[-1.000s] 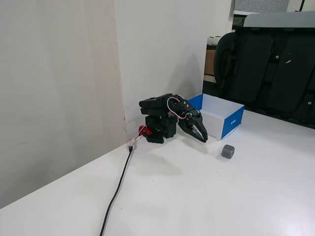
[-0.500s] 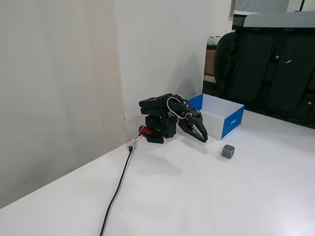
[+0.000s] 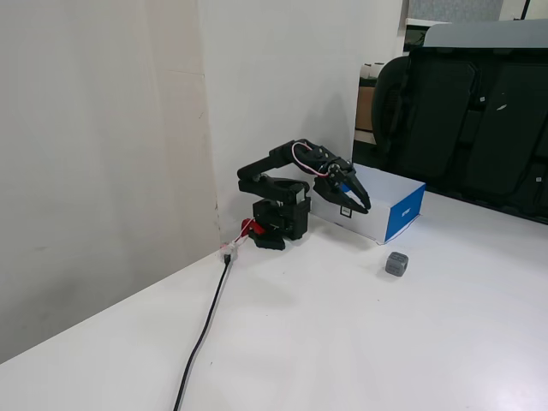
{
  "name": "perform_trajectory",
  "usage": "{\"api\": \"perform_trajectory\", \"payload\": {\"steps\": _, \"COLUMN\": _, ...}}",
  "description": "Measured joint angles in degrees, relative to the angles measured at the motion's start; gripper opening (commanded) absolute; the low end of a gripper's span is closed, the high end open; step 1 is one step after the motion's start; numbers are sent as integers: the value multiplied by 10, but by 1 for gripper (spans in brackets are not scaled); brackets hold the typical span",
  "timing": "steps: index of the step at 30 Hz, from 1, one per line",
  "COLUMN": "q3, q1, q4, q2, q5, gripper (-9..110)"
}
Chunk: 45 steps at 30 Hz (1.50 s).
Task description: Pick the gray block and keep it in the box.
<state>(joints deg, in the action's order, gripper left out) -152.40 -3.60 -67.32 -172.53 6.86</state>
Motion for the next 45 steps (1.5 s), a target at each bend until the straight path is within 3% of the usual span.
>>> {"api": "perform_trajectory", "payload": {"steps": 4, "q3": 76, "q1": -25, "q4": -4, "q2": 107, "q5": 0, "gripper": 14}}
{"api": "perform_trajectory", "payload": {"steps": 10, "q3": 77, "q1": -76, "q4": -9, "q2": 121, "q5": 2, "gripper": 17}}
{"api": "perform_trajectory", "payload": {"steps": 19, "q3": 178, "q1": -80, "q4": -26, "q2": 398, "q5": -4, "gripper": 24}}
{"api": "perform_trajectory", "payload": {"steps": 45, "q3": 336, "q1": -123, "q4": -36, "q2": 816, "q5": -27, "gripper": 30}}
